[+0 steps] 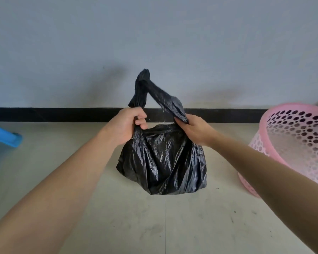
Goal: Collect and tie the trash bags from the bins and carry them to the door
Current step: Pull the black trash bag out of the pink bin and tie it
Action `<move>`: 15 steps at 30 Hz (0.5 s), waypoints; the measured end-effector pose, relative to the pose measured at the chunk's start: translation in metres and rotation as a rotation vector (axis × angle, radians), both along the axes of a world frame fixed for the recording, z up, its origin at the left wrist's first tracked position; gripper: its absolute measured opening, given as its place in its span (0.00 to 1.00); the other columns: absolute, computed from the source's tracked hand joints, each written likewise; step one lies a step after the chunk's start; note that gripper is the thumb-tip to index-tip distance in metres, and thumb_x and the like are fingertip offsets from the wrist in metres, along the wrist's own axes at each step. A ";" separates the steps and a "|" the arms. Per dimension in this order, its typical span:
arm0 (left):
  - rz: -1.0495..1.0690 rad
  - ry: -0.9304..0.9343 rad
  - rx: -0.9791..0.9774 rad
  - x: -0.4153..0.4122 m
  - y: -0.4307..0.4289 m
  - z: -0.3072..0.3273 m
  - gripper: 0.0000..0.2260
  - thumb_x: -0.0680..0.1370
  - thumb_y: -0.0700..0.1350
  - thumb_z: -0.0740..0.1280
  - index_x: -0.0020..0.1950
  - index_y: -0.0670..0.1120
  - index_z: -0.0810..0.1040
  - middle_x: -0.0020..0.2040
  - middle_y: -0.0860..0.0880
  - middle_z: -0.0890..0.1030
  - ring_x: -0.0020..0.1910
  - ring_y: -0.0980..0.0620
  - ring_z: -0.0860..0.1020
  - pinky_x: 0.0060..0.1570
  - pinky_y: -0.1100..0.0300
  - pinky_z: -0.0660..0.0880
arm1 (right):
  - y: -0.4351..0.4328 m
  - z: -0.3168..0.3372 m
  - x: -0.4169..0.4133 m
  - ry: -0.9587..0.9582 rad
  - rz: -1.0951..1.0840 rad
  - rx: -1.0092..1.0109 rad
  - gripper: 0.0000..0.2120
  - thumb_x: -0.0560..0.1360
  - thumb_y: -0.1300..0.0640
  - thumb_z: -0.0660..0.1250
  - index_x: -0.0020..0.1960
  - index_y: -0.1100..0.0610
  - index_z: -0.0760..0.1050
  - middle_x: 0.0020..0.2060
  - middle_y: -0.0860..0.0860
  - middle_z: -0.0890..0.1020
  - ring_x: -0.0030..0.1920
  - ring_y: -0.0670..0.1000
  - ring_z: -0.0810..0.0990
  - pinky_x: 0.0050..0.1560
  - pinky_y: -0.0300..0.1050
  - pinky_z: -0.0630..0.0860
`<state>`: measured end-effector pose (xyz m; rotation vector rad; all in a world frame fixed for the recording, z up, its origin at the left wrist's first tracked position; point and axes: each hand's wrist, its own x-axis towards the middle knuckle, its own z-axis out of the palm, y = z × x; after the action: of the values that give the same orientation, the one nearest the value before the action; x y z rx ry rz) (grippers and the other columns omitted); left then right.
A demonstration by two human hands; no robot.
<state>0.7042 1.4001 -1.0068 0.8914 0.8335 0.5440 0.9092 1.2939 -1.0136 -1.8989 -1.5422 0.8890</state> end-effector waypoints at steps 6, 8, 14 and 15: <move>-0.422 0.050 0.227 -0.002 -0.006 0.020 0.07 0.67 0.43 0.78 0.39 0.50 0.81 0.29 0.53 0.63 0.31 0.54 0.59 0.34 0.63 0.67 | 0.002 0.019 0.005 -0.250 0.229 -0.095 0.17 0.85 0.47 0.53 0.54 0.58 0.74 0.45 0.54 0.80 0.44 0.54 0.77 0.45 0.49 0.71; -0.497 0.041 0.219 0.002 -0.015 0.027 0.13 0.66 0.50 0.80 0.42 0.48 0.79 0.28 0.55 0.66 0.33 0.52 0.55 0.34 0.62 0.63 | 0.003 0.022 0.003 -0.337 0.278 -0.149 0.18 0.84 0.47 0.52 0.50 0.59 0.73 0.42 0.56 0.80 0.42 0.55 0.77 0.44 0.49 0.73; -0.321 0.201 0.217 0.017 -0.029 0.036 0.24 0.79 0.61 0.62 0.30 0.49 0.62 0.27 0.51 0.55 0.31 0.49 0.51 0.30 0.61 0.58 | -0.001 0.018 0.005 -0.354 0.235 -0.202 0.19 0.81 0.41 0.59 0.48 0.56 0.76 0.36 0.52 0.79 0.37 0.53 0.77 0.37 0.47 0.72; -0.310 0.197 0.219 0.017 -0.029 0.036 0.25 0.79 0.61 0.62 0.29 0.49 0.63 0.26 0.52 0.57 0.29 0.51 0.52 0.29 0.62 0.58 | -0.002 0.018 0.009 -0.275 0.204 -0.201 0.19 0.78 0.37 0.63 0.50 0.54 0.77 0.38 0.51 0.80 0.38 0.51 0.78 0.39 0.46 0.73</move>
<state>0.7216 1.3714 -0.9710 1.2659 0.8019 0.2808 0.9184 1.2918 -0.9954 -2.1045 -1.8992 0.9296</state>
